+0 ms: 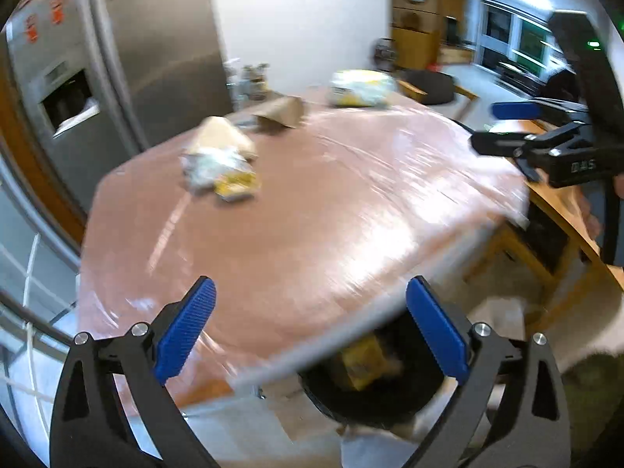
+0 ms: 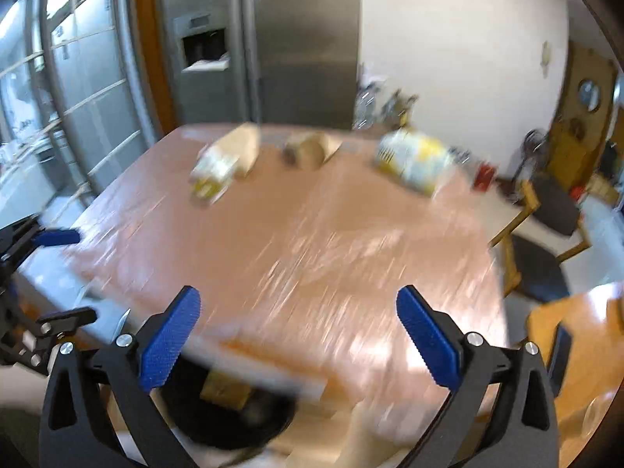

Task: Collect trash
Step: 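Move both tools back over the table toward the remaining trash, then grasp the gold butter packet with the left tool while the right tool grasps a brown paper cone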

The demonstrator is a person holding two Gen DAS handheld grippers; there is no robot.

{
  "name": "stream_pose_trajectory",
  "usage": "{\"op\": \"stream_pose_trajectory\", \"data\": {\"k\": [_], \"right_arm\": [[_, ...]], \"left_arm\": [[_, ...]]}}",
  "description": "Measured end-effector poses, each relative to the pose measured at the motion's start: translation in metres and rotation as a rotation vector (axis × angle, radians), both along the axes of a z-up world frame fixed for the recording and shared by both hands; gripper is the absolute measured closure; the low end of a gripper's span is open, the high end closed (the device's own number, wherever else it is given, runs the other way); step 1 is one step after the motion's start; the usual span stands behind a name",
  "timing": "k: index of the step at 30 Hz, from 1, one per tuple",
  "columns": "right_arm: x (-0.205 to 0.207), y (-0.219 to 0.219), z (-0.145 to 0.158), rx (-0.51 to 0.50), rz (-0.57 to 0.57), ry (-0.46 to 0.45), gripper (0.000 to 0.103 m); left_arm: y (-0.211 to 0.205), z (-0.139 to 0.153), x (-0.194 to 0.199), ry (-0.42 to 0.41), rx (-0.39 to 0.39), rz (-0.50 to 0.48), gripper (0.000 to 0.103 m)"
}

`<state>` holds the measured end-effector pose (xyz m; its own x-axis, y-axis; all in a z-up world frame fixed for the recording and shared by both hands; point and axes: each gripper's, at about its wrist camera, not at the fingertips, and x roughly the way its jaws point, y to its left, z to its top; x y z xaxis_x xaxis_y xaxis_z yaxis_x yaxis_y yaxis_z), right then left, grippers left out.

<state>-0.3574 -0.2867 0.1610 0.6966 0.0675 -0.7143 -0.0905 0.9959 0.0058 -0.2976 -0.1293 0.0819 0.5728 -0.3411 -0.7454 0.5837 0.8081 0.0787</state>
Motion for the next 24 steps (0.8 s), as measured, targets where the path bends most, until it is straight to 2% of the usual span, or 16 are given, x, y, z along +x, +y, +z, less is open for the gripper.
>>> {"op": "stream_pose_trajectory", "data": {"k": [4,7,12,15,17,24], "right_arm": [[0.081,-0.001,-0.006,0.037,-0.025,0.021,0.004],[0.126,0.005,-0.016,0.017,-0.027,0.045,0.004],[0.210,0.009,-0.046,0.023,-0.023,0.144,0.004],[0.242,0.011,-0.060,0.041,-0.039,0.176,0.004],[0.260,0.012,-0.066,0.048,-0.047,0.185,0.004],[0.298,0.016,-0.078,0.054,-0.076,0.200,0.004]], "left_arm": [[-0.008,-0.013,0.054,-0.012,0.022,0.079,0.004],[-0.013,-0.026,0.088,0.013,0.035,0.100,0.004],[-0.025,-0.041,0.129,0.042,0.095,0.106,0.004],[-0.026,-0.048,0.146,0.063,0.102,0.123,0.004],[-0.024,-0.052,0.157,0.088,0.075,0.134,0.004],[-0.027,-0.058,0.176,0.123,0.042,0.155,0.004]]}}
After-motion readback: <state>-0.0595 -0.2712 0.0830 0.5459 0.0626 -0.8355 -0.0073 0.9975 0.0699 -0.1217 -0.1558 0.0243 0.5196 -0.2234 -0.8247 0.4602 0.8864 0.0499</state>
